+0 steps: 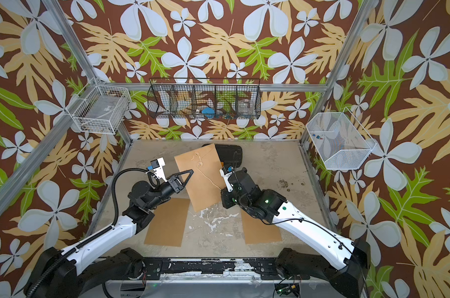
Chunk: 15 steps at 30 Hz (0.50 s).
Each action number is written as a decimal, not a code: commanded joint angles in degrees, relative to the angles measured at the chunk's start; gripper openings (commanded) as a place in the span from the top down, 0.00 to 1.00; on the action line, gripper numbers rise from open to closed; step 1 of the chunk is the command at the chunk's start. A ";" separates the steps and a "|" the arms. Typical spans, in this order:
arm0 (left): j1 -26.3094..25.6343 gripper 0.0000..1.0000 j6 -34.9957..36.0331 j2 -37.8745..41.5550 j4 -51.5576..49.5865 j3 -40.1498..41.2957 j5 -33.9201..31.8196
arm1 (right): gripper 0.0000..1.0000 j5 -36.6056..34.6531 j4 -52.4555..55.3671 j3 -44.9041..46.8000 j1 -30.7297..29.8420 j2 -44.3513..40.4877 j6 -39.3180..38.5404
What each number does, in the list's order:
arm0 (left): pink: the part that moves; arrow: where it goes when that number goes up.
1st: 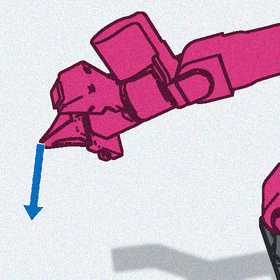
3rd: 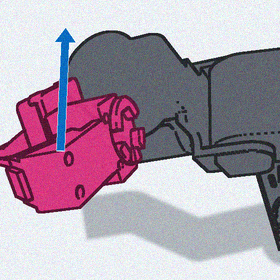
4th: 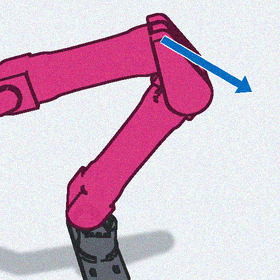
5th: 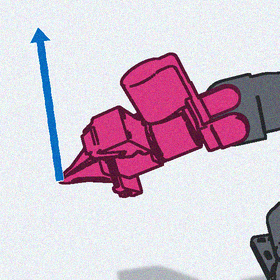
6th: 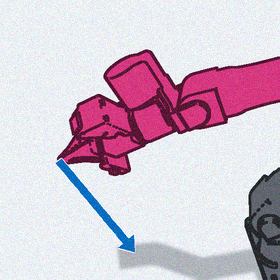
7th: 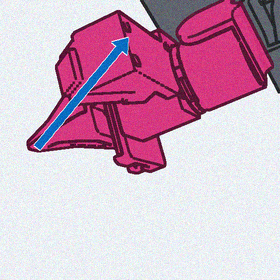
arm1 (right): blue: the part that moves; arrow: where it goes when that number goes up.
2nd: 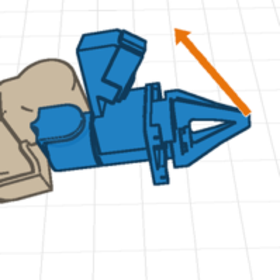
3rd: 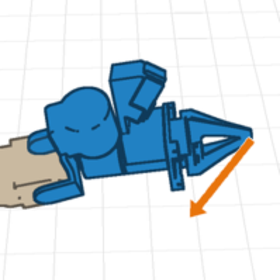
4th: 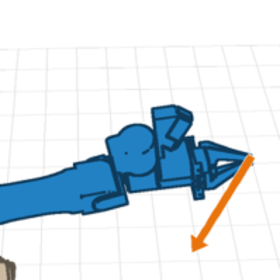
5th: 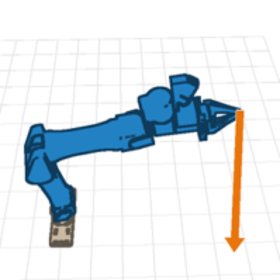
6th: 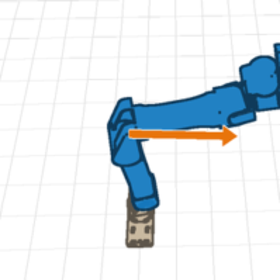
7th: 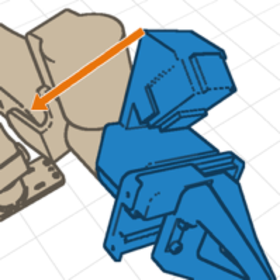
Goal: Open the file bag
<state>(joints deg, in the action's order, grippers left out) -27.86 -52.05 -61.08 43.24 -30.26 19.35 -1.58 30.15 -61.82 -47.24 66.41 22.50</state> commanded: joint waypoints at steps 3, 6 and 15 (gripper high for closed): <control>0.35 1.00 0.95 0.08 0.86 0.11 0.10 | 1.00 -1.14 -0.02 0.54 0.81 -0.32 0.32; 0.52 1.00 1.08 0.25 0.55 0.27 0.14 | 1.00 -1.43 0.32 0.82 1.60 -0.57 0.01; 1.09 1.00 1.34 0.86 -0.17 0.68 0.18 | 1.00 -2.68 2.18 1.44 4.92 -2.34 -1.56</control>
<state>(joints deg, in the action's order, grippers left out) -27.03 -51.86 -60.55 41.98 -29.69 19.46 -3.14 31.40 -60.38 -42.96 64.53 22.00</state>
